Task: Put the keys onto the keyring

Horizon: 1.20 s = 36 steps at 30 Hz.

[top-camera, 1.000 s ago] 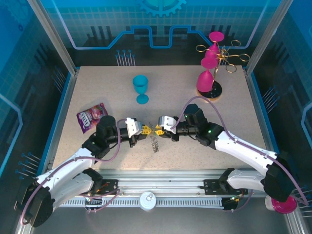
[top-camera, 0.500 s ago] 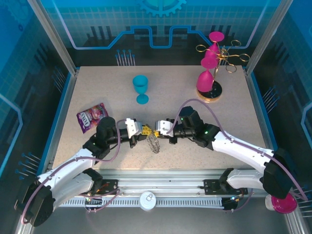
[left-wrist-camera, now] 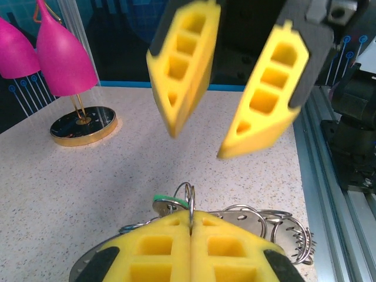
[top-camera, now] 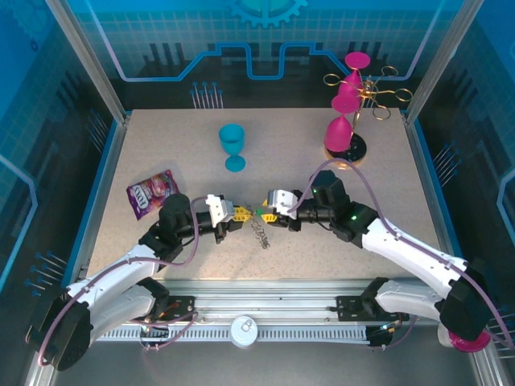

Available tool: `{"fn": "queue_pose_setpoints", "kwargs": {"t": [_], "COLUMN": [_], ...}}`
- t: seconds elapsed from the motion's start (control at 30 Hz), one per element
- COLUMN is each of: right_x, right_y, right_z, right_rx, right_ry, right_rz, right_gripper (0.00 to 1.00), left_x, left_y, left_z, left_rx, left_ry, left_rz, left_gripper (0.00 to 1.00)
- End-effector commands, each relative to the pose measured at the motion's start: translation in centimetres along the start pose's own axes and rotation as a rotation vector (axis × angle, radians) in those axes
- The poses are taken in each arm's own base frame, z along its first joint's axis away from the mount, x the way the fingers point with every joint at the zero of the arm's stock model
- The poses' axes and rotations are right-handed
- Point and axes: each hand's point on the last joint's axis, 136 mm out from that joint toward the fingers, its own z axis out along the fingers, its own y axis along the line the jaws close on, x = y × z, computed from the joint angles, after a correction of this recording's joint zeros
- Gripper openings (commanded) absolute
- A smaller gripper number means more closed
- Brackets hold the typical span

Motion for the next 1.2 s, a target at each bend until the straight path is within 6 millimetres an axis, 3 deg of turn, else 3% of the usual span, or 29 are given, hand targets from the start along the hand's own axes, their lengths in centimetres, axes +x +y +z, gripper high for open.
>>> {"fn": "queue_pose_setpoints", "kwargs": {"t": [0.0, 0.27, 0.33, 0.6, 0.93, 1.03, 1.17], "right_x": [-2.1, -2.0, -2.8, -2.5, -0.7, -0.7, -0.8], "right_y": [0.9, 1.4, 1.1, 1.3, 1.6, 1.7, 1.8], "right_z": [-0.1, 1.4, 1.6, 2.4, 2.5, 2.6, 2.8], "right_rx": [-0.092, -0.181, -0.188, -0.216, -0.205, -0.216, -0.236], "right_ry": [-0.088, -0.092, -0.107, -0.094, -0.028, -0.029, -0.030], "right_rz": [0.061, 0.126, 0.121, 0.127, 0.121, 0.121, 0.117], "right_gripper": [0.31, 0.31, 0.31, 0.24, 0.23, 0.19, 0.07], "left_x": [-1.6, -1.7, -1.8, -2.0, -2.0, -2.1, -2.2], "left_y": [-0.5, -0.9, -0.9, -0.9, -1.0, -1.1, -1.0], "left_z": [-0.1, -0.1, 0.0, 0.0, 0.0, 0.0, 0.0], "left_rx": [0.041, 0.065, 0.066, 0.073, 0.077, 0.081, 0.081], "left_ry": [-0.057, -0.065, -0.068, -0.078, -0.079, -0.082, -0.085], "left_rz": [0.076, 0.086, 0.088, 0.086, 0.085, 0.086, 0.086], "left_gripper": [0.00, 0.00, 0.00, 0.00, 0.00, 0.00, 0.00]}}
